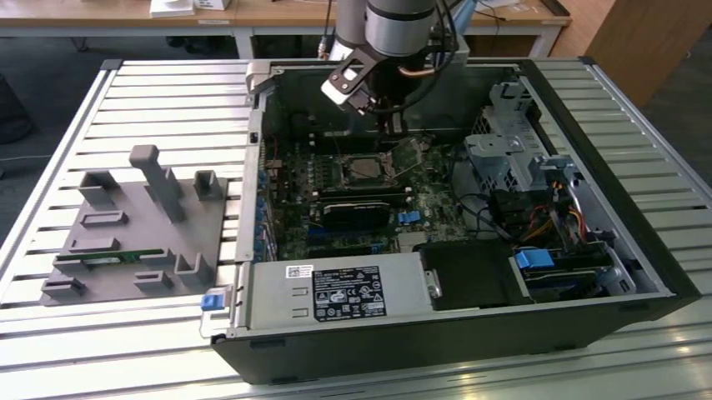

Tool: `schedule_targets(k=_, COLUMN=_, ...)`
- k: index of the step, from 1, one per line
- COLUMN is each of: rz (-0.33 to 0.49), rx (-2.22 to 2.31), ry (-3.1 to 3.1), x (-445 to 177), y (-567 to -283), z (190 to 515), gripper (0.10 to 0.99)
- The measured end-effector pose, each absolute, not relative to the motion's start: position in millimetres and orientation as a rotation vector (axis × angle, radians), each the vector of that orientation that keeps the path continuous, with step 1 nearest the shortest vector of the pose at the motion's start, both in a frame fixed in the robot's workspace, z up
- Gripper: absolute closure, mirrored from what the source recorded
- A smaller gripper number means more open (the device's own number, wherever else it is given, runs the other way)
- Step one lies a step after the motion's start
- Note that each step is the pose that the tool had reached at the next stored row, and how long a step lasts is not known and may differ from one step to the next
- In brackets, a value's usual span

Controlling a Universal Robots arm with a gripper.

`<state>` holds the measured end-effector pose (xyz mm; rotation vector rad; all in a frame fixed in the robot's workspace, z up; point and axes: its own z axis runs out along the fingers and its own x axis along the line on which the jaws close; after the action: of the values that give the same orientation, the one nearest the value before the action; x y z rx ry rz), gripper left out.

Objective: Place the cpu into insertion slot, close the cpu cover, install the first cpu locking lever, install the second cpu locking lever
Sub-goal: 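Close the cpu cover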

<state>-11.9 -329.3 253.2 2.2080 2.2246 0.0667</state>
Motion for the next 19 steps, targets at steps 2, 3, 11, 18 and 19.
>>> schedule_targets(k=2, rz=0.066, rx=2.208, ry=2.225, x=-6.9, y=-329.3, z=253.3, gripper=0.98)
schedule_targets(k=3, rz=0.065, rx=2.208, ry=2.225, x=-4.5, y=-329.3, z=253.3, gripper=0.98)
schedule_targets(k=11, rz=0.061, rx=2.21, ry=2.227, x=0.8, y=-329.3, z=256.9, gripper=0.98)
schedule_targets(k=18, rz=0.058, rx=2.212, ry=2.229, x=3.9, y=-329.3, z=257.4, gripper=0.98)
schedule_targets(k=19, rz=0.058, rx=2.212, ry=2.229, x=3.9, y=-329.3, z=257.4, gripper=0.98)
